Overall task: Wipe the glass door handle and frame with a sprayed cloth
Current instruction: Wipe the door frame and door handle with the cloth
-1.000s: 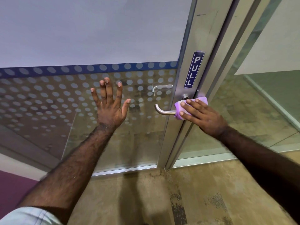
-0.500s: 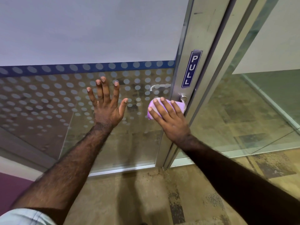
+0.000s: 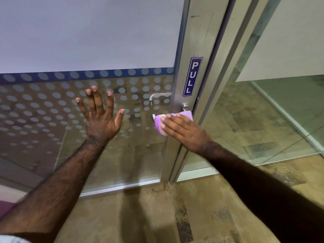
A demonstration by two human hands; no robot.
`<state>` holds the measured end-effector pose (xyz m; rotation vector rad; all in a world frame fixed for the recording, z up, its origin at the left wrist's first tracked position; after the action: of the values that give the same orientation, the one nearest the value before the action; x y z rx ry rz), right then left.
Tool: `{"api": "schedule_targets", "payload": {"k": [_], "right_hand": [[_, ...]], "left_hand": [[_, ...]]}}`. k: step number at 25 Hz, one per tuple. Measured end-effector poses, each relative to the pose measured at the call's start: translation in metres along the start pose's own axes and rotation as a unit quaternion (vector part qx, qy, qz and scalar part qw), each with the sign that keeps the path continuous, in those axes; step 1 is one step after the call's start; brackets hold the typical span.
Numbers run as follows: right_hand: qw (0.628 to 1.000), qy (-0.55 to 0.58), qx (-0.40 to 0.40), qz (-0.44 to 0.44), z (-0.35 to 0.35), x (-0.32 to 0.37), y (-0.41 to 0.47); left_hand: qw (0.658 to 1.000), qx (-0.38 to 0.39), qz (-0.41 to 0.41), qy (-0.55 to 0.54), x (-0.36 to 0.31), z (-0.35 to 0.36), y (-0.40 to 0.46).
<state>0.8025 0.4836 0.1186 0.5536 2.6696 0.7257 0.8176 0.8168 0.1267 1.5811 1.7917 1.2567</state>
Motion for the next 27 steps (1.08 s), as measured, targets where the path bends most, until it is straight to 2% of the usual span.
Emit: {"api": "schedule_targets", "payload": {"k": [3,7,10,14,17,21,23,27], "right_hand": [[0.994,0.092,0.051,0.042,-0.021,-0.048,-0.014],[0.983,0.129,0.128,0.038,-0.036,-0.066,-0.005],[0.978,0.146,0.072,0.127,-0.031,-0.041,0.001],[0.951,0.160,-0.017,0.263,-0.019,0.014,0.025],[0.932,0.109,-0.023,0.345,-0.007,0.047,0.064],[0.900,0.037,0.021,0.434,0.012,0.065,0.100],[0.906,0.004,0.007,0.424,0.014,0.066,0.099],[0.971,-0.064,-0.017,0.229,0.013,0.064,0.051]], "left_hand": [[1.000,0.001,-0.003,0.009,0.000,0.000,-0.001],[1.000,0.006,-0.008,0.002,0.000,-0.001,0.001],[1.000,-0.007,-0.007,0.005,0.000,-0.002,0.000],[1.000,0.007,0.003,0.005,-0.001,-0.003,0.001],[1.000,0.006,0.001,0.007,-0.001,-0.001,0.001],[1.000,-0.002,-0.007,-0.003,-0.001,-0.001,0.000],[1.000,-0.002,-0.009,-0.005,-0.001,-0.001,0.001],[1.000,0.000,-0.001,0.000,-0.001,-0.001,0.001]]}}
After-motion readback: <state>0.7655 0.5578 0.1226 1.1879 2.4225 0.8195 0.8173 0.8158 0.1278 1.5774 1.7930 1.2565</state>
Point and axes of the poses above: each hand's wrist, its own y-axis towards the middle knuckle, its own z-axis out of the palm, x = y × z, the point moved 4 cm from there along y, towards the middle knuckle, and after that the axes turned 15 degrees about y, right-handed, at the moved point
